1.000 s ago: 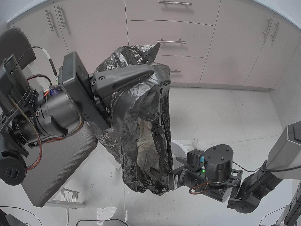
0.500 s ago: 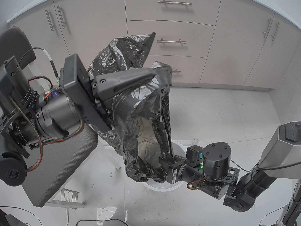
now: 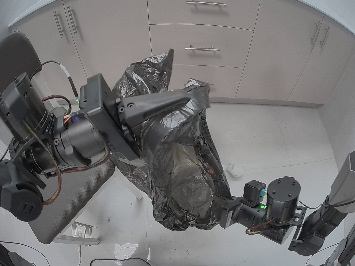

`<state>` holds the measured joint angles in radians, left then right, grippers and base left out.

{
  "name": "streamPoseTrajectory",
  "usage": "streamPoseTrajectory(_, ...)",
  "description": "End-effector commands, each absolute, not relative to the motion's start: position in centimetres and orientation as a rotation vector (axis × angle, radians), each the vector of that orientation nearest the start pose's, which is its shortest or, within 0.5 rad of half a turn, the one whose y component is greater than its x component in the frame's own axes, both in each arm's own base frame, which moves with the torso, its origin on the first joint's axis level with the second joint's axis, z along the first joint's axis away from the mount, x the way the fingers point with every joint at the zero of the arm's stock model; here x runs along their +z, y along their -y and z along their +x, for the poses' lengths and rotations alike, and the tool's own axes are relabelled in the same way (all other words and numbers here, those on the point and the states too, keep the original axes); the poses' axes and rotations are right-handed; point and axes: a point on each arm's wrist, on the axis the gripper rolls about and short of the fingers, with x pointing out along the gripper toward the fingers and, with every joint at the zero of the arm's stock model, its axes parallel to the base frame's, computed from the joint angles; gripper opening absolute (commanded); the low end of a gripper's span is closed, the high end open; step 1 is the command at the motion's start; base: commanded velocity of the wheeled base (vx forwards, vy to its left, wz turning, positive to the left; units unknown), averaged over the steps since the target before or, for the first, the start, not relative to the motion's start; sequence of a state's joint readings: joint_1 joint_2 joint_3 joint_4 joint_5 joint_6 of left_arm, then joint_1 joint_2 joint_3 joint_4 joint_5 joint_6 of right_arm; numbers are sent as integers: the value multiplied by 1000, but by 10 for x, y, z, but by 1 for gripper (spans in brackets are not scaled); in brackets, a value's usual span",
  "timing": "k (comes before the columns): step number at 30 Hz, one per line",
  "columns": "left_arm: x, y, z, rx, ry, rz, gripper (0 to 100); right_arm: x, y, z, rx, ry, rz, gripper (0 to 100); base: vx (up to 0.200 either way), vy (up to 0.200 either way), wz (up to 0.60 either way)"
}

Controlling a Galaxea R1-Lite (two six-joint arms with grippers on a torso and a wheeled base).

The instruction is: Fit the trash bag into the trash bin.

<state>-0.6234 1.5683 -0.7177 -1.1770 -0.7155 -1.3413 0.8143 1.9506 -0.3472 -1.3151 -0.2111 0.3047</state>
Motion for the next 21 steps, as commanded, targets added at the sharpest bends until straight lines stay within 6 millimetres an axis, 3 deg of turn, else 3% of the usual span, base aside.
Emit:
streamPoseTrajectory(1, 224, 179, 221, -1337, -654, -1086, 0, 89, -175, 172, 531, -317, 165, 0, 0, 0, 0)
streamPoseTrajectory(5, 204, 198, 227, -1400, -690, -1060, 0, 99, -157, 156, 512, -293, 174, 0, 0, 0, 0)
streamPoseTrajectory(12, 175, 215, 229, -1426, -724, -1053, 0, 94, -140, 143, 454, -314, 150, 0, 0, 0, 0)
streamPoseTrajectory(21, 171, 228, 219, -1475, -735, -1044, 0, 109, -125, 135, 438, -247, 179, 0, 0, 0, 0)
